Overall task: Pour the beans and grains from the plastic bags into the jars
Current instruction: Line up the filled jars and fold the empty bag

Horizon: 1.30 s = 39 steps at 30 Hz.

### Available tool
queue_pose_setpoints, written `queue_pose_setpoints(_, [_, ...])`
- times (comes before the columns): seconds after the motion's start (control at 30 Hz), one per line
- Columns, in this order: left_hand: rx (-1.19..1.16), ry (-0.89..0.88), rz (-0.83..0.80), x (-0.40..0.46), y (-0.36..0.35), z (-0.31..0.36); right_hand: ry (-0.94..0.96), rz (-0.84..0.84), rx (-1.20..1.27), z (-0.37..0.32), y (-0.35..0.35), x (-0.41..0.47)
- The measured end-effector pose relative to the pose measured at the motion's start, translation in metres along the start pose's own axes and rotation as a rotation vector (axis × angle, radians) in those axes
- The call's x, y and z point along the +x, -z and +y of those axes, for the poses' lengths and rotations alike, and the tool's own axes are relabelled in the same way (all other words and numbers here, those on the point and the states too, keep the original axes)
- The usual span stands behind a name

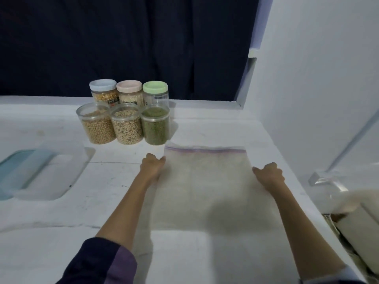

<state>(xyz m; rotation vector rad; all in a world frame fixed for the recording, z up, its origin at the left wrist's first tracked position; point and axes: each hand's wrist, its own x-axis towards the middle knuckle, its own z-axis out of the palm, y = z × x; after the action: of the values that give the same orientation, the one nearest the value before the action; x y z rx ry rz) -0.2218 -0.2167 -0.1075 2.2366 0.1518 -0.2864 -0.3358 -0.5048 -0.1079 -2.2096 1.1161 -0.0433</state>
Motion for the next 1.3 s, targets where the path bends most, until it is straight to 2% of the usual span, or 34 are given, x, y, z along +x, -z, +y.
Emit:
queue_pose_setpoints(0.17, [0.212, 0.008, -0.133, -0.023, -0.005, -0.005, 0.105, -0.121, -0.134, 0.001, -0.009, -0.013])
queue_pose_setpoints(0.4, [0.537, 0.053, -0.086, -0.038, -0.021, 0.007, 0.019, -0.119, -0.206, -0.008, -0.021, -0.017])
queue_pose_setpoints(0.47, [0.476, 0.087, -0.069, -0.039, -0.024, 0.012, 0.0, -0.064, -0.182, -0.009, -0.024, -0.018])
queue_pose_setpoints(0.57, [0.185, 0.107, -0.059, -0.039, -0.021, 0.02, 0.088, -0.099, 0.061, -0.011, -0.02, -0.016])
queue_pose_setpoints(0.73, [-0.348, -0.074, -0.133, -0.026, -0.004, 0.008, 0.194, -0.16, 0.47, -0.001, -0.006, -0.005])
queue_pose_setpoints(0.87, [-0.568, -0.182, -0.073, -0.019, 0.006, -0.015, 0.218, -0.369, 0.794, 0.017, 0.009, -0.002])
queue_pose_setpoints(0.97, [-0.577, -0.265, -0.081, -0.021, 0.008, -0.036, 0.346, -0.441, 0.726, 0.028, 0.013, -0.004])
queue_pose_setpoints(1.07, [-0.486, -0.347, -0.096, -0.022, 0.007, -0.045, 0.465, -0.423, 0.626, 0.034, 0.01, -0.006])
queue_pose_setpoints(1.3, [-0.192, -0.435, -0.159, -0.012, 0.012, -0.054, 0.503, -0.448, 0.431, 0.035, 0.016, -0.008])
